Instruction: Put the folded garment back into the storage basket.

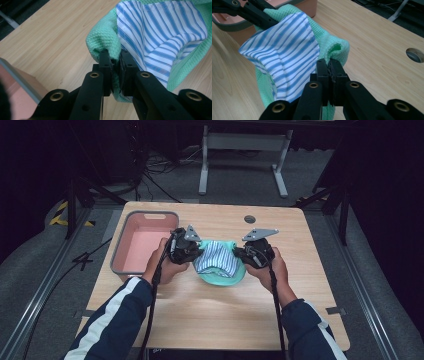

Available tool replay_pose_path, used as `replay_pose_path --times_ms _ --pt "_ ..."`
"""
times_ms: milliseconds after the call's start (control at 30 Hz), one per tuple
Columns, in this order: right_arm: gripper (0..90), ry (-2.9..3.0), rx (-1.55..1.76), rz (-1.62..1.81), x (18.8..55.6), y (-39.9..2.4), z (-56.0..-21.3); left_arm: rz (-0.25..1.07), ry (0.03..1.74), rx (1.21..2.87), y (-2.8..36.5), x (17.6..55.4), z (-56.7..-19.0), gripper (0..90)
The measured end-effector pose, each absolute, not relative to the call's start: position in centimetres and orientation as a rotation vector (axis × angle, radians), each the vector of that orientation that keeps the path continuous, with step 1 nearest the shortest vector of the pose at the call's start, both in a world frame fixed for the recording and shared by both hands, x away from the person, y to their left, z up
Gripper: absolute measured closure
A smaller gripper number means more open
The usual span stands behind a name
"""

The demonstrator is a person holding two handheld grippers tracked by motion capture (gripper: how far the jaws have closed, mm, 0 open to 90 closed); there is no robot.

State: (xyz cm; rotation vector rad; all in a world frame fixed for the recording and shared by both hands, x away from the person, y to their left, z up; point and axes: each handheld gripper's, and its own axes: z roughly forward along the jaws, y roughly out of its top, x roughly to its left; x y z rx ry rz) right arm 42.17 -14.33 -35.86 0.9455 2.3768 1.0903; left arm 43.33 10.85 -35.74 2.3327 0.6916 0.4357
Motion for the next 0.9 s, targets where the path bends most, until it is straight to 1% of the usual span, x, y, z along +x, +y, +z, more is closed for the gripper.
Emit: replay_pose_path --times_ms 400,667,900 --pt "87.7 2.385 0.888 1.116 42.8 -11.9 -34.2 0.478 0.723 2.326 13.2 43.2 -34.2 82.2" --pt "87.7 2.403 0.856 1.126 43.3 -9.8 -33.3 0.518 0.76 2.315 15.6 43.0 -33.3 82.2" --pt "87.7 2.419 0.817 1.137 43.6 -7.5 -32.4 0.515 0.805 2.3 17.7 42.7 -32.7 82.2"
